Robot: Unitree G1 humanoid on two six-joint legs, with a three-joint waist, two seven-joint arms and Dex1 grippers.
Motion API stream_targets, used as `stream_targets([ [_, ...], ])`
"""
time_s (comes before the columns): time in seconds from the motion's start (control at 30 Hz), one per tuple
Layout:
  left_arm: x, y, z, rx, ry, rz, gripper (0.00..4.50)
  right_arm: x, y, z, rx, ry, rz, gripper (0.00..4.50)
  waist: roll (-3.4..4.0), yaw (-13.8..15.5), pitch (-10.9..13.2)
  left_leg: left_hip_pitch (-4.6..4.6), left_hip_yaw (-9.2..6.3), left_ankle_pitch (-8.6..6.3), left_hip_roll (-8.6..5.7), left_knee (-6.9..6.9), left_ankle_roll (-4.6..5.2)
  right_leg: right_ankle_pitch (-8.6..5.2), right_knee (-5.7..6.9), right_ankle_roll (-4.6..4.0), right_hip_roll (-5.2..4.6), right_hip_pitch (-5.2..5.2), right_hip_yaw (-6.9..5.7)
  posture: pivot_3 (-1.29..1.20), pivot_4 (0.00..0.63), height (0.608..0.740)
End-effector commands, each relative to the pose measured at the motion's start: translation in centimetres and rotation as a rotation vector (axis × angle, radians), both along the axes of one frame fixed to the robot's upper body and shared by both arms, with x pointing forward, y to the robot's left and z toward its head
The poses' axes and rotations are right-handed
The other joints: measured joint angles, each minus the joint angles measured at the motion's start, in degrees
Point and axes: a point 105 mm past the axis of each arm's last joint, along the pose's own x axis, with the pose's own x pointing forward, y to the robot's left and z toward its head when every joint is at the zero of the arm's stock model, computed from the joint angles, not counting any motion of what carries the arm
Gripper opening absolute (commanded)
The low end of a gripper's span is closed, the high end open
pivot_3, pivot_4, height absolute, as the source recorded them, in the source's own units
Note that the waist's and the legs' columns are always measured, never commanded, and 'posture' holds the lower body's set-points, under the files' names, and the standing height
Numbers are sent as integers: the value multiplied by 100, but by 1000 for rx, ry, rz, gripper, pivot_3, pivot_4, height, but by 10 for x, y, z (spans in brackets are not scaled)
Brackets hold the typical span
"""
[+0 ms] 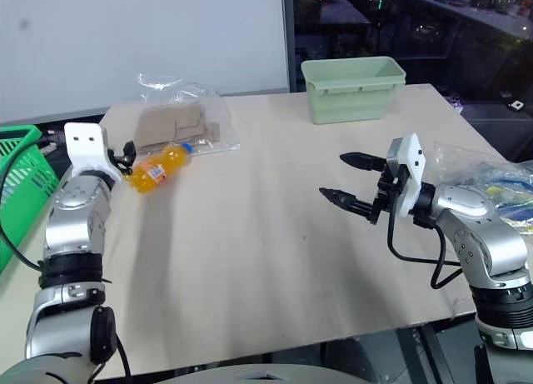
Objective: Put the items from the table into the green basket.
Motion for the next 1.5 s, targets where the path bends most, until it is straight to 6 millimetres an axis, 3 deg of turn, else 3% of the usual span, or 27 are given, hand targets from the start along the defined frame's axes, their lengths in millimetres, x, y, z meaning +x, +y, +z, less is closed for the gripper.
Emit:
stream_targets([
  [0.03, 11, 12, -4, 80, 157, -40, 3177, 0, 2, 13, 10, -54, 13, 4500, 1, -12, 1, 0, -2, 0, -1, 2, 0, 0, 2, 1, 3, 1, -2, -39, 0, 740],
  [0.13, 20, 25, 5, 64, 227, -43, 4279, 1, 3, 14, 12, -56, 16, 4500, -3, -25, 2, -2, -2, 0, 0, 4, 0, -13, 3, 22, 6, 0, -3, -41, 0, 740],
  [0.17, 22, 28, 8, 64, 260, -47, 4403, 2, 3, 14, 12, -57, 16, 4500, -4, -27, 4, -3, -2, 0, 0, 4, 1, -14, 3, 22, 6, -1, -3, -41, 0, 740],
  [0.4, 26, 27, 7, 127, 482, -117, 4403, 2, 4, 15, 17, -63, 12, 4500, -7, -27, 7, -7, -4, -2, -1, -3, 4, -11, 0, 16, 5, -3, -4, -57, 0, 740],
  [0.5, 29, 12, 0, 92, 541, -196, 4403, 2, 3, 17, 18, -70, 5, 4500, -8, -30, 8, -7, -5, -2, 0, -4, 4, -12, 2, 16, 5, -4, -4, -57, 0, 740],
  [0.77, 23, 3, -24, 71, 675, -229, 4403, 0, 1, 18, 18, -77, -12, 4500, -13, -40, 11, -11, -5, -2, 0, 4, 5, -15, 4, 23, 6, -4, -3, -74, 0, 740],
  [1.3, 6, 3, -63, 8, 811, -233, 4403, -2, -1, 18, 30, -78, -12, 4500, -13, -86, 11, -7, -5, -2, 1, 8, 5, -15, 15, 23, 6, -5, -1, -97, 0, 740],
  [1.5, 3, 0, -68, 7, 837, -265, 4403, -2, -1, 17, 28, -78, -14, 4500, -12, -142, 10, -6, -5, -2, 1, 10, 5, -15, 18, 23, 5, -4, -1, -99, 0, 740],
])
